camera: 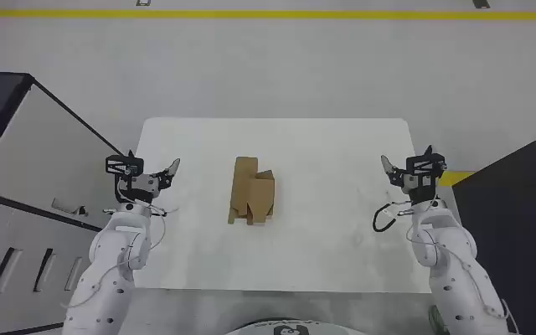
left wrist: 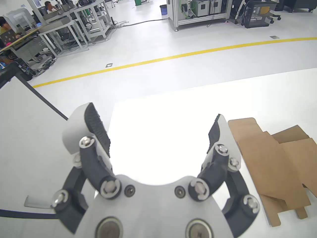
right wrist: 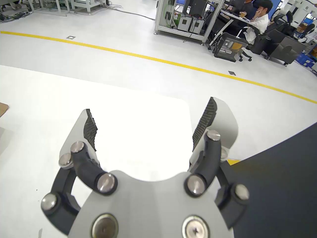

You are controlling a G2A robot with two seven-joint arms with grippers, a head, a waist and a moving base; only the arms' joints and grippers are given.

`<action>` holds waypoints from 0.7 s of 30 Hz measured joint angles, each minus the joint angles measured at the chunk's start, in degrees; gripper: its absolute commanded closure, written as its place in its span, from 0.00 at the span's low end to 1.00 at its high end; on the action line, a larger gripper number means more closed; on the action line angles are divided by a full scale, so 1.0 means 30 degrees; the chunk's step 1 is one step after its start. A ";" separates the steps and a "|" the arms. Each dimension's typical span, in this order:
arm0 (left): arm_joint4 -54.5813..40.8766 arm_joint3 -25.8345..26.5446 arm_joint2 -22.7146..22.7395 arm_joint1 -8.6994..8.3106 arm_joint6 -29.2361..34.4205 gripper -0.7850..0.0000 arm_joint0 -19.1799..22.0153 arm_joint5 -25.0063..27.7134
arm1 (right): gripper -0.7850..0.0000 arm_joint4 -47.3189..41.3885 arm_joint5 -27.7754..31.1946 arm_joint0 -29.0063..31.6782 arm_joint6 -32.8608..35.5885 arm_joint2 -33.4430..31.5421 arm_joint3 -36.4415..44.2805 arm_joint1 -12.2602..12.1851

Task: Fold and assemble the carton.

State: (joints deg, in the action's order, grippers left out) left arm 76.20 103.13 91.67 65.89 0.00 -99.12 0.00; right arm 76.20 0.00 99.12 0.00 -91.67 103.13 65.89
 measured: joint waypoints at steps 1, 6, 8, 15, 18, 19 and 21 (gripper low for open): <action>0.0000 0.0000 0.0000 0.0000 0.0000 0.00 0.0000 0.0000 | 0.00 0.0000 0.0000 0.0000 0.0000 0.0000 0.0000 0.0000; 0.0356 0.0273 -0.0486 0.0024 0.0264 0.00 0.0273 0.0666 | 0.00 0.0000 0.0000 0.0000 0.0000 0.0000 0.0000 0.0000; 0.0859 0.0435 -0.0957 0.0028 0.0305 0.00 0.0385 0.1304 | 0.00 0.0000 0.0000 0.0000 0.0000 0.0000 0.0000 0.0000; 0.1739 0.0298 -0.2412 0.0080 0.1005 0.00 0.0774 0.2783 | 0.00 0.0000 0.0000 0.0000 0.0000 0.0000 0.0000 0.0000; 0.1743 0.0307 -0.2396 0.0079 0.0993 0.00 0.0771 0.2771 | 0.00 0.0000 0.0000 0.0000 0.0000 0.0000 0.0000 0.0000; 0.1742 0.0308 -0.2393 0.0079 0.0990 0.00 0.0769 0.2768 | 0.00 0.0000 0.0000 0.0000 0.0000 0.0000 0.0000 0.0000; 0.1739 0.0308 -0.2392 0.0078 0.0989 0.00 0.0769 0.2767 | 0.00 0.0000 0.0000 0.0000 0.0000 0.0000 0.0000 0.0000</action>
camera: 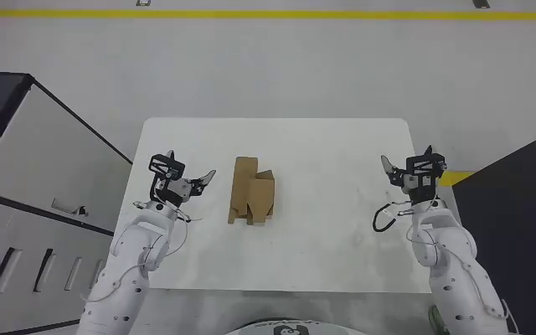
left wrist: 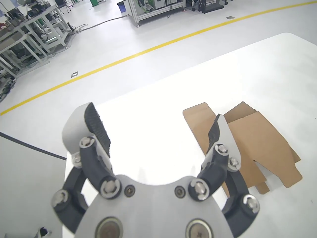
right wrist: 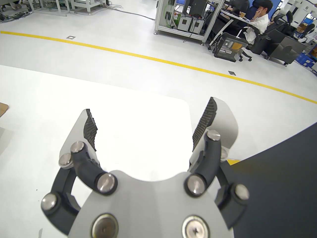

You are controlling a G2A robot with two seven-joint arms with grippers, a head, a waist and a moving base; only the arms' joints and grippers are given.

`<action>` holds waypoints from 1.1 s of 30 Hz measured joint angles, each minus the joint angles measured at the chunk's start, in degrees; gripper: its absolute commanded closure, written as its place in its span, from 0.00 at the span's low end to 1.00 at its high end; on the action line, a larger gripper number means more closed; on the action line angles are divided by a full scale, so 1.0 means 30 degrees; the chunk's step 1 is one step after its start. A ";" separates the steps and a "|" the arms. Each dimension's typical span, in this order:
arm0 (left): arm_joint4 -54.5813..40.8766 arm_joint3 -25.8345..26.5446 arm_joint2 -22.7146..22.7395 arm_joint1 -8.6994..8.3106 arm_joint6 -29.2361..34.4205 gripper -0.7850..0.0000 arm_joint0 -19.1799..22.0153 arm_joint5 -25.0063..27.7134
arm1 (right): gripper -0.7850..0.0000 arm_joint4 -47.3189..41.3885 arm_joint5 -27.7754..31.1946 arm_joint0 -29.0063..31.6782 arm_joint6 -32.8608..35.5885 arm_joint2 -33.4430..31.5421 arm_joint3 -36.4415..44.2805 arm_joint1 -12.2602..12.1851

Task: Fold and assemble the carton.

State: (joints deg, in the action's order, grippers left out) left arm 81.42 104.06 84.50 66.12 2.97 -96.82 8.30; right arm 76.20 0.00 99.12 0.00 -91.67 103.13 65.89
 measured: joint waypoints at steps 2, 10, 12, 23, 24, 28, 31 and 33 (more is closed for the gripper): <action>-0.0338 -0.0105 0.0044 0.0038 0.0179 0.00 -0.0032 0.0050 | 0.00 0.0000 0.0000 0.0000 0.0000 0.0000 0.0000 0.0000; -0.4420 -0.0518 -0.0432 0.0101 0.3427 0.00 -0.0587 0.1886 | 0.00 0.0000 0.0000 0.0000 0.0000 0.0000 0.0000 0.0000; -0.4772 -0.0604 -0.0900 0.0162 0.3891 0.00 -0.0568 0.1789 | 0.00 0.0000 0.0000 0.0000 0.0000 0.0000 0.0000 0.0000; -0.4652 -0.0588 -0.1164 0.0189 0.3911 0.00 -0.0506 0.1575 | 0.00 0.0000 0.0000 0.0000 0.0000 0.0000 0.0000 0.0000; -0.4443 -0.0634 -0.1200 0.0190 0.3675 0.00 -0.0555 0.1466 | 0.00 0.0000 0.0000 0.0000 0.0000 0.0000 0.0000 0.0000; -0.2477 -0.0596 -0.1674 0.0201 0.0826 0.00 -0.1136 0.1004 | 0.00 0.0000 0.0000 0.0000 0.0000 0.0000 0.0000 0.0000; -0.0206 -0.1005 -0.2345 0.0260 -0.1325 0.00 -0.1352 -0.0031 | 0.00 0.0000 0.0000 0.0000 0.0000 0.0000 0.0000 0.0000; 0.1366 -0.1374 -0.2857 0.0297 -0.2133 0.00 -0.1304 -0.0771 | 0.00 0.0000 0.0000 0.0000 0.0000 0.0000 0.0000 0.0000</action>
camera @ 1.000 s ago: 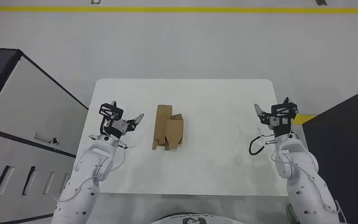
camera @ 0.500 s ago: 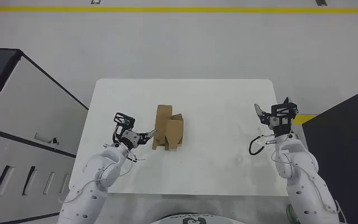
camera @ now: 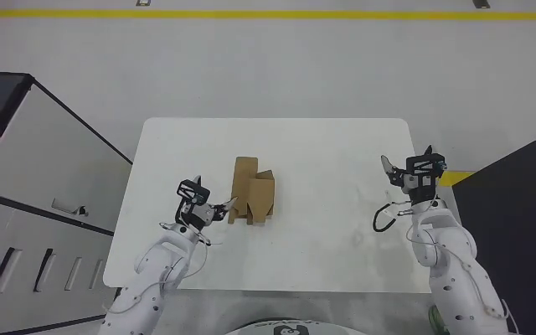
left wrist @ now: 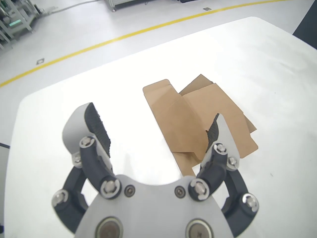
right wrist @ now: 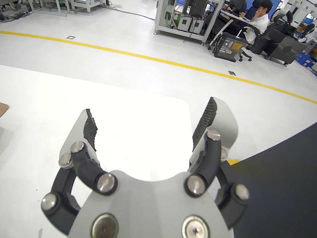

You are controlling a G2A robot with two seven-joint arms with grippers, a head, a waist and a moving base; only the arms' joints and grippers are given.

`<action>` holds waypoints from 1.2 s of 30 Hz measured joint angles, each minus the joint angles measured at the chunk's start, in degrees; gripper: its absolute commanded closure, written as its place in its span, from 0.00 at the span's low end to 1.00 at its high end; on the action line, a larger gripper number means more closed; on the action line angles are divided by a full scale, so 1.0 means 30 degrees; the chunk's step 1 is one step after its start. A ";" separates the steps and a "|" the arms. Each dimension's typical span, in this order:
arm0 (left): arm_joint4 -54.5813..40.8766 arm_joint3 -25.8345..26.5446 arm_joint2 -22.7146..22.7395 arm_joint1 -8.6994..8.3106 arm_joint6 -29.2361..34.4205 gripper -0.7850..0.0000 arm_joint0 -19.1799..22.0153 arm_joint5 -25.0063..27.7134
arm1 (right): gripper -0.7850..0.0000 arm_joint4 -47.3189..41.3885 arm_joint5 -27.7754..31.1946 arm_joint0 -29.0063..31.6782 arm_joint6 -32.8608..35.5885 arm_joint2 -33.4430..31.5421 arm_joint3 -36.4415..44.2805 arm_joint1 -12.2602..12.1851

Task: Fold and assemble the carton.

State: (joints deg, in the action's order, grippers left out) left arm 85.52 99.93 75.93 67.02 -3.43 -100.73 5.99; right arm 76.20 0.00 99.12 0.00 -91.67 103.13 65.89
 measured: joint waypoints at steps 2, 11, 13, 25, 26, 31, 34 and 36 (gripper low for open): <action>0.1045 -0.0286 -0.0399 0.0065 -0.0361 0.00 0.0125 -0.0955 | 0.00 0.0000 0.0000 0.0000 0.0000 0.0000 0.0000 0.0000; 0.1879 -0.0493 -0.0648 0.0023 -0.0191 0.00 0.0162 -0.1803 | 0.00 0.0000 0.0000 0.0000 0.0000 0.0000 0.0000 0.0000; 0.3776 -0.0431 -0.1252 0.0063 0.0246 0.00 0.0119 -0.2911 | 0.00 0.0000 0.0000 0.0000 0.0000 0.0000 0.0000 0.0000; 0.9502 0.1114 -0.2558 0.0170 0.5424 0.00 0.0119 -0.2204 | 0.00 0.0000 0.0000 0.0000 0.0000 0.0000 0.0000 0.0000; 0.9509 0.1100 -0.2556 0.0170 0.5396 0.00 0.0123 -0.2243 | 0.00 0.0000 0.0000 0.0000 0.0000 0.0000 0.0000 0.0000; 0.9540 0.1075 -0.2588 0.0165 0.5241 0.00 0.0142 -0.2170 | 0.00 0.0000 0.0000 0.0000 0.0000 0.0000 0.0000 0.0000; 0.9519 0.0930 -0.2679 0.0121 0.4191 0.00 0.0079 -0.1385 | 0.00 0.0000 0.0000 0.0000 0.0000 0.0000 0.0000 0.0000; 0.9605 0.0833 -0.2767 0.0110 0.4073 0.00 0.0000 -0.1013 | 0.00 0.0000 0.0000 0.0000 0.0000 0.0000 0.0000 0.0000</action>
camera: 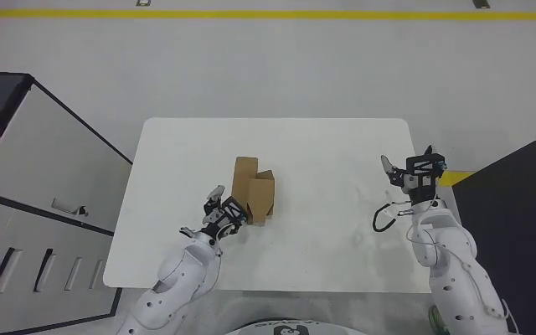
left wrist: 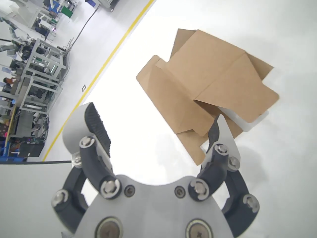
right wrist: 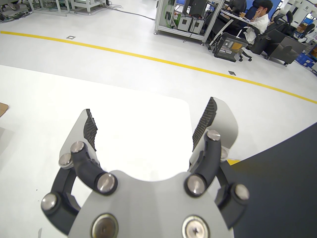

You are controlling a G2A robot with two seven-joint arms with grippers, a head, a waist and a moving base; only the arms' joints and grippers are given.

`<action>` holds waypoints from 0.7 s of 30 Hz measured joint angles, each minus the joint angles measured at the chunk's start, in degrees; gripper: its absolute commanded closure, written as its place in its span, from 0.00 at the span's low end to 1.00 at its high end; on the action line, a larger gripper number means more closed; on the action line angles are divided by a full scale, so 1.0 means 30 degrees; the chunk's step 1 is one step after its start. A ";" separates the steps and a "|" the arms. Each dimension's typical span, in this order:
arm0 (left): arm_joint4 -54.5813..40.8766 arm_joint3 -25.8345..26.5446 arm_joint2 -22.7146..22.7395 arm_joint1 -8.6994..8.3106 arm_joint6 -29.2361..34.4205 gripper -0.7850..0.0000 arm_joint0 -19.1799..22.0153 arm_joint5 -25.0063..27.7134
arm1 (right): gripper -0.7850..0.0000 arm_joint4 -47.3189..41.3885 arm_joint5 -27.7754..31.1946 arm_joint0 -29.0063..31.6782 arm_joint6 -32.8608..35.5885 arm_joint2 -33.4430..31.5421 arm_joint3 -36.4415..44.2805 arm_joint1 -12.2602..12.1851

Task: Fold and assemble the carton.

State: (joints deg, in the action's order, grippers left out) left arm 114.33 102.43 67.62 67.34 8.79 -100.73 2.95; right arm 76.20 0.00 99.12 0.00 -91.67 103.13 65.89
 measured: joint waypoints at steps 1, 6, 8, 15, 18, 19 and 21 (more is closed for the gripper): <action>-0.0065 -0.0025 -0.0059 0.0009 0.0045 0.00 -0.0005 0.0139 | 0.00 0.0000 0.0000 0.0000 0.0000 0.0000 0.0000 0.0000; -0.0247 0.0014 -0.0201 0.0073 0.0414 0.00 0.0165 0.0142 | 0.00 0.0000 0.0000 0.0000 0.0000 0.0000 0.0000 0.0000; -0.0238 0.0017 -0.0201 0.0073 0.0393 0.00 0.0165 0.0137 | 0.00 0.0000 0.0000 0.0000 0.0000 0.0000 0.0000 0.0000; 0.0280 -0.0591 -0.0524 0.0142 0.0759 0.00 0.0371 -0.0130 | 0.00 0.0000 0.0000 0.0000 0.0000 0.0000 0.0000 0.0000; 0.0212 -0.0721 -0.0733 0.0220 0.0862 0.00 0.0519 -0.0430 | 0.00 0.0000 0.0000 0.0000 0.0000 0.0000 0.0000 0.0000; 0.0167 -0.0714 -0.0739 0.0224 0.0801 0.00 0.0539 -0.0443 | 0.00 0.0000 0.0000 0.0000 0.0000 0.0000 0.0000 0.0000; 0.0155 -0.0705 -0.0734 0.0224 0.0766 0.00 0.0542 -0.0441 | 0.00 0.0000 0.0000 0.0000 0.0000 0.0000 0.0000 0.0000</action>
State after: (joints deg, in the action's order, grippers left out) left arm 114.80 100.32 65.42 68.02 11.08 -99.10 1.63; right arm 76.20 0.00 99.12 0.00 -91.67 103.13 65.89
